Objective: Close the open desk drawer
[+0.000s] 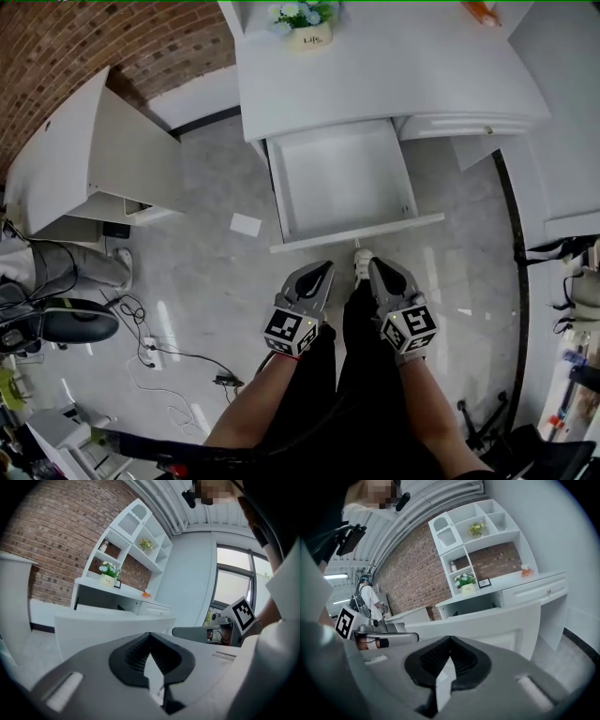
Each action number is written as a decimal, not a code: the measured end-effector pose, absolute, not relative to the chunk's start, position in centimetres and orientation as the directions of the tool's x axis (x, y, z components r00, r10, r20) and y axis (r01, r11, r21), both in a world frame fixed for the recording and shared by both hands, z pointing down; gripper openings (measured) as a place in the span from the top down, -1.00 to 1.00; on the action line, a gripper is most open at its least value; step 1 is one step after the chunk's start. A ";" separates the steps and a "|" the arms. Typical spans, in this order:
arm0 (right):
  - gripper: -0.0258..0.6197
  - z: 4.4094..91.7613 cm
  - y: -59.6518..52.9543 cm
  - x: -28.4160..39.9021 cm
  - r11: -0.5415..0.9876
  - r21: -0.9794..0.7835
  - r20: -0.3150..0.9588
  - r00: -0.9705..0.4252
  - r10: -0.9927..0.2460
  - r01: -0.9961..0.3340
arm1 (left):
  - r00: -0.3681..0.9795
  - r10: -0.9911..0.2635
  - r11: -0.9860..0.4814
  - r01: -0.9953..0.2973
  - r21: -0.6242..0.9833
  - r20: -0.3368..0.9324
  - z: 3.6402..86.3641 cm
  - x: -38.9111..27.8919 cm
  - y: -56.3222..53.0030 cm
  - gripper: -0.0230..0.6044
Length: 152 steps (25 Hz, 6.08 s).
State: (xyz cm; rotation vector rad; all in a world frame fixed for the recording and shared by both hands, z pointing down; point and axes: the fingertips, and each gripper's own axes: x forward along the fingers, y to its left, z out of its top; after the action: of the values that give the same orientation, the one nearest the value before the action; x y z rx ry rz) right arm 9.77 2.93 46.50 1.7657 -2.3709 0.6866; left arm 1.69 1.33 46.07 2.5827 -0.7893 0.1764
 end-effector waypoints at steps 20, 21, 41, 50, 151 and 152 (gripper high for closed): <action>0.92 54.2 -2.6 11.6 0.251 -0.265 0.405 -0.343 -0.847 -0.931 | 0.801 -0.551 -0.723 -0.598 0.347 0.233 52.1 6.9 -3.2 0.92; 0.92 54.2 -2.8 11.6 0.252 -0.267 0.403 -0.345 -0.848 -0.930 | 0.797 -0.559 -0.717 -0.604 0.348 0.230 52.0 7.0 -3.5 0.92; 0.92 53.8 -9.4 12.0 0.330 -0.257 0.359 -0.406 -0.840 -0.908 | 0.715 -0.662 -0.659 -0.698 0.281 0.224 51.5 7.2 -10.0 0.92; 0.92 53.9 -12.2 12.1 0.332 -0.288 0.331 -0.419 -0.846 -0.898 | 0.683 -0.697 -0.629 -0.728 0.273 0.216 52.0 7.3 -12.7 0.92; 0.92 53.2 -25.0 13.6 0.399 -0.420 0.223 -0.519 -0.825 -0.815 | 0.473 -0.865 -0.392 -0.845 0.364 0.168 52.5 7.3 -26.1 0.92; 0.92 53.0 -24.6 13.6 0.396 -0.415 0.219 -0.512 -0.831 -0.819 | 0.481 -0.860 -0.402 -0.842 0.359 0.167 52.3 7.2 -25.6 0.92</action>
State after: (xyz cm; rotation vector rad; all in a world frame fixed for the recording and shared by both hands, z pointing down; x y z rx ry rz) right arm 13.58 -24.58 53.01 1.5630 -2.6436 0.7645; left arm 7.23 -25.64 52.32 2.3378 -1.4212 -0.0628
